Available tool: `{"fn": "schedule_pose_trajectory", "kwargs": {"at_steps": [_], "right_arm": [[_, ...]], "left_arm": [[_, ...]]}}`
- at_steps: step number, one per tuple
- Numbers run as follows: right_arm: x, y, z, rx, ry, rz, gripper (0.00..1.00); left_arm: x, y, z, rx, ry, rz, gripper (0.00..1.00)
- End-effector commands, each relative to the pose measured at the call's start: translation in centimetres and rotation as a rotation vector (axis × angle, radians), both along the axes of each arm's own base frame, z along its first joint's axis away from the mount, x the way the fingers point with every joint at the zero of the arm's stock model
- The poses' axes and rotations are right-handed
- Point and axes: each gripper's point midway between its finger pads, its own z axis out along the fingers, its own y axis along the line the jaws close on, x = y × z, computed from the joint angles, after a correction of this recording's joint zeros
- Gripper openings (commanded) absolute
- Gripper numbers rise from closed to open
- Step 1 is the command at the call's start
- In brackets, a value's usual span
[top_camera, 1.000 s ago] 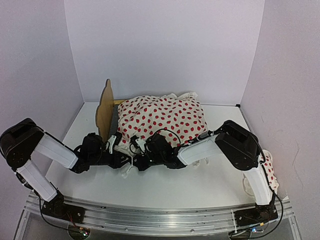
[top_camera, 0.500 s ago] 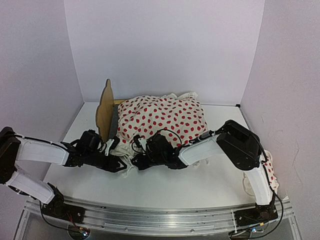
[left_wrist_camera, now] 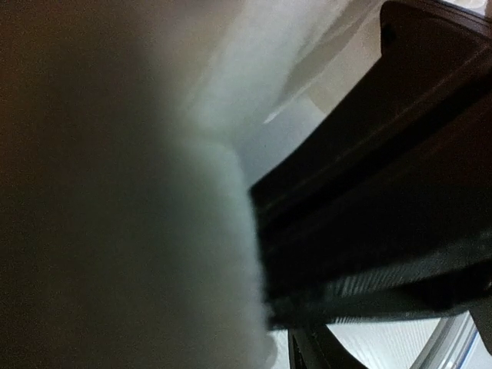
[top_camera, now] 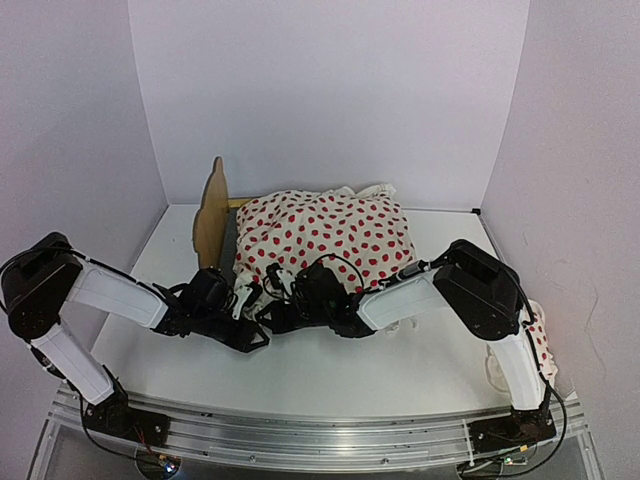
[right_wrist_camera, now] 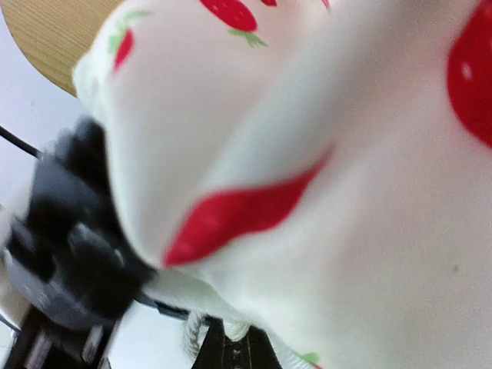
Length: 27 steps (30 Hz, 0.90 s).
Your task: Set up the pet bed
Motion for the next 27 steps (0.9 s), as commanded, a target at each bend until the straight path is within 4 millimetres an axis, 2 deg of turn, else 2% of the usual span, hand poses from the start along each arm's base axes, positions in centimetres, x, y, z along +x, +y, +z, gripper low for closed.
{"fn": "schedule_pose_trajectory", "kwargs": {"at_steps": [1,4,5,7,11,16,20,24,27], "right_arm": [[-0.2,1.1,3.1,0.105,-0.005,0.02,0.0],[-0.1,0.9,3.6,0.105,-0.02,0.015,0.0],[0.0,0.7,3.8,0.105,-0.027,0.011,0.0],[0.3,0.4,4.5,0.107,-0.049,0.007,0.0],[0.7,0.5,6.3,0.118,-0.089,0.023,0.0],[1.3,0.3,7.7,0.091,-0.123,0.042,0.0],[2.2,0.2,9.2,0.066,-0.156,0.055,0.0],[3.7,0.2,11.4,0.062,-0.206,0.064,0.0],[5.3,0.2,11.5,0.037,-0.213,0.055,0.0]], "left_arm": [[-0.6,1.4,-2.8,0.094,0.012,0.032,0.34],[-0.4,1.7,-2.5,0.104,0.02,0.056,0.04],[-0.3,1.7,-2.2,0.113,0.03,0.064,0.0],[-0.5,2.2,-1.8,0.154,0.072,0.086,0.0],[-0.3,2.9,1.0,0.196,0.118,0.11,0.0],[-2.2,6.8,2.7,0.273,0.261,0.208,0.0],[-1.5,6.6,6.5,0.197,0.215,0.225,0.0],[-1.4,7.5,7.2,0.198,0.226,0.26,0.0],[-1.4,8.4,6.3,0.197,0.257,0.29,0.0]]}}
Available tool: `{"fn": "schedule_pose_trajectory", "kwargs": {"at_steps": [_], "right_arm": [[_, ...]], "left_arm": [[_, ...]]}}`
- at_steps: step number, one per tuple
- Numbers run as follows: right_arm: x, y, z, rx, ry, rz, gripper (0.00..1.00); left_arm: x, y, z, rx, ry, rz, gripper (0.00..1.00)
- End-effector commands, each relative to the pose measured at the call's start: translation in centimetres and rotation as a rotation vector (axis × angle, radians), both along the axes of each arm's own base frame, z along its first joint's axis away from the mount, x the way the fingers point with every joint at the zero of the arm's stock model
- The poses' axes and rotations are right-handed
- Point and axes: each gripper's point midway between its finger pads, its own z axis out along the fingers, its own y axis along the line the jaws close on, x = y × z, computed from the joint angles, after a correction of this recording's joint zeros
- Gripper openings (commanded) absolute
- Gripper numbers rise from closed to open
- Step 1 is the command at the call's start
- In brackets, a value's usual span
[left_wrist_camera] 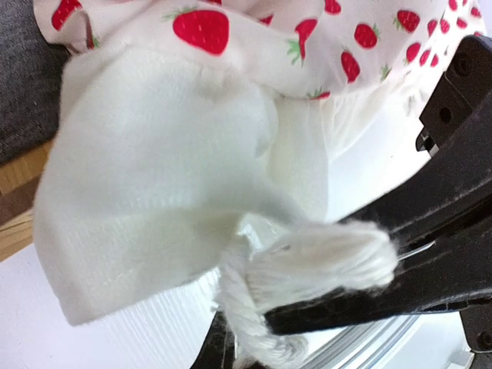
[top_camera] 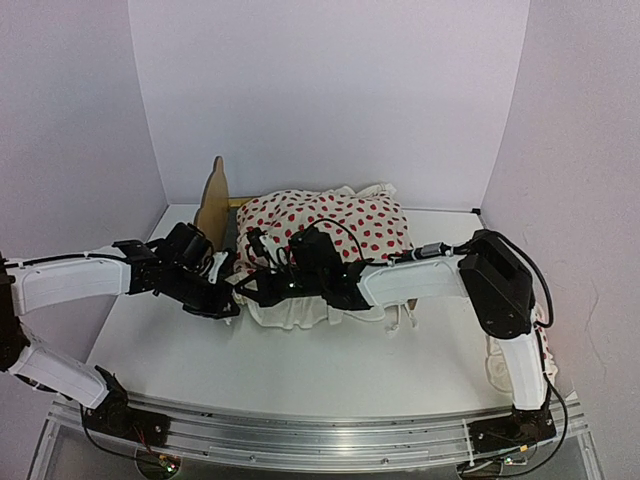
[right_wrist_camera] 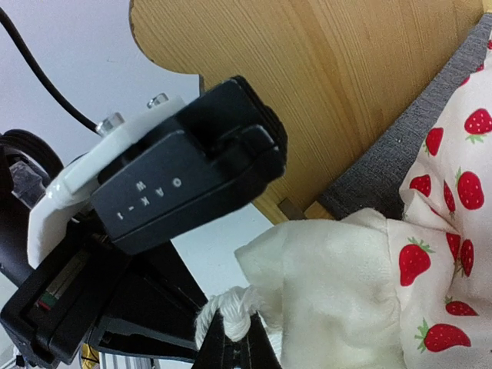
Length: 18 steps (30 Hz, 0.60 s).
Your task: Set up the pet bed
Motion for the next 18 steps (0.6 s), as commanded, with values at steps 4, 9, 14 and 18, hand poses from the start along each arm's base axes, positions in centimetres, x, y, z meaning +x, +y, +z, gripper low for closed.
{"fn": "schedule_pose_trajectory", "kwargs": {"at_steps": [4,9,14,18], "right_arm": [[7.9,-2.1,2.4,-0.068,-0.07,-0.12,0.0],[10.5,-2.6,1.9,-0.115,-0.096,-0.159,0.0],[11.6,-3.5,0.6,-0.16,-0.098,-0.191,0.0],[11.8,-2.8,3.4,-0.113,-0.157,-0.172,0.0]], "left_arm": [[-1.6,5.5,-4.2,0.132,0.204,0.139,0.0],[-1.6,5.6,-4.0,0.113,0.196,0.139,0.0],[-1.7,5.6,-3.8,0.102,0.184,0.143,0.0],[-1.4,6.3,-5.1,0.126,0.194,0.17,0.0]]}}
